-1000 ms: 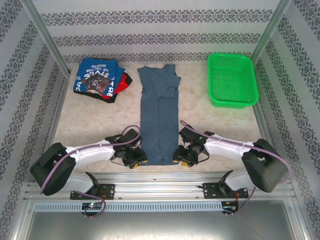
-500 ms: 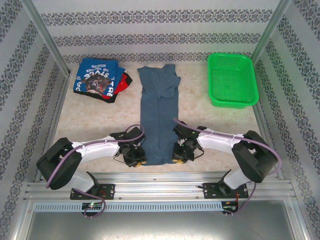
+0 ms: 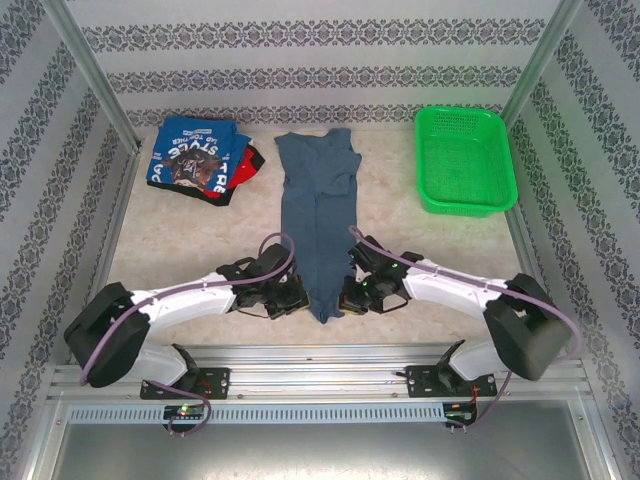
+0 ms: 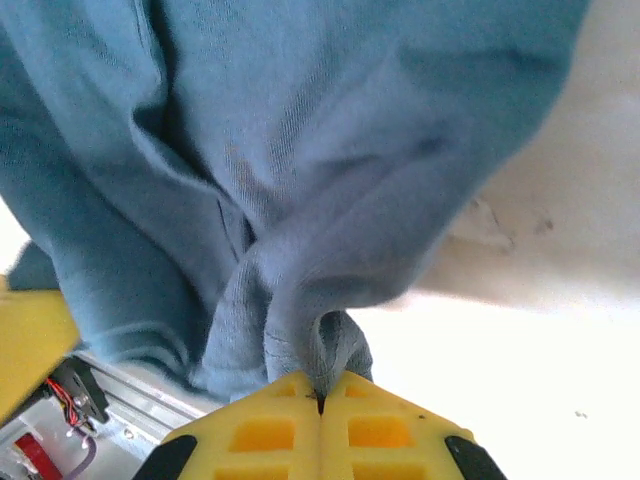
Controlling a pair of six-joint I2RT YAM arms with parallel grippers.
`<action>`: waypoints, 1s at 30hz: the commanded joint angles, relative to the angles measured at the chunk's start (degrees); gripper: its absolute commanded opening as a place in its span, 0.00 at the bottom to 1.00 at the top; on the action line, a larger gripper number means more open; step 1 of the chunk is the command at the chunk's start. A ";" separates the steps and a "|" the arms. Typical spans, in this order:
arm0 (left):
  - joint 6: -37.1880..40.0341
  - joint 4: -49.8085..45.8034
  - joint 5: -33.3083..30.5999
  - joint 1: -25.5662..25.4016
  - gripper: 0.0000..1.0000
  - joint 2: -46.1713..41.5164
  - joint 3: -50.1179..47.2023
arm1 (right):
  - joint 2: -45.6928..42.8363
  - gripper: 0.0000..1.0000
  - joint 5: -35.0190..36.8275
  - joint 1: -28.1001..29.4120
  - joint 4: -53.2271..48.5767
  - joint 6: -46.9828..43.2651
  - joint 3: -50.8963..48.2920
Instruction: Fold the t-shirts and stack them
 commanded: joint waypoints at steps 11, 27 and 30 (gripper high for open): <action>-2.75 -8.76 -6.22 -1.83 0.00 -18.74 -11.26 | -15.39 0.00 -2.31 0.12 -9.74 5.36 -5.99; -13.19 -14.16 -11.32 -14.24 0.00 -28.86 -12.12 | -26.92 0.00 -5.09 4.69 -15.31 14.43 -8.65; -13.83 -17.52 -12.12 -14.41 0.00 -30.81 -10.58 | -29.17 0.00 -4.19 5.13 -16.27 15.99 -8.02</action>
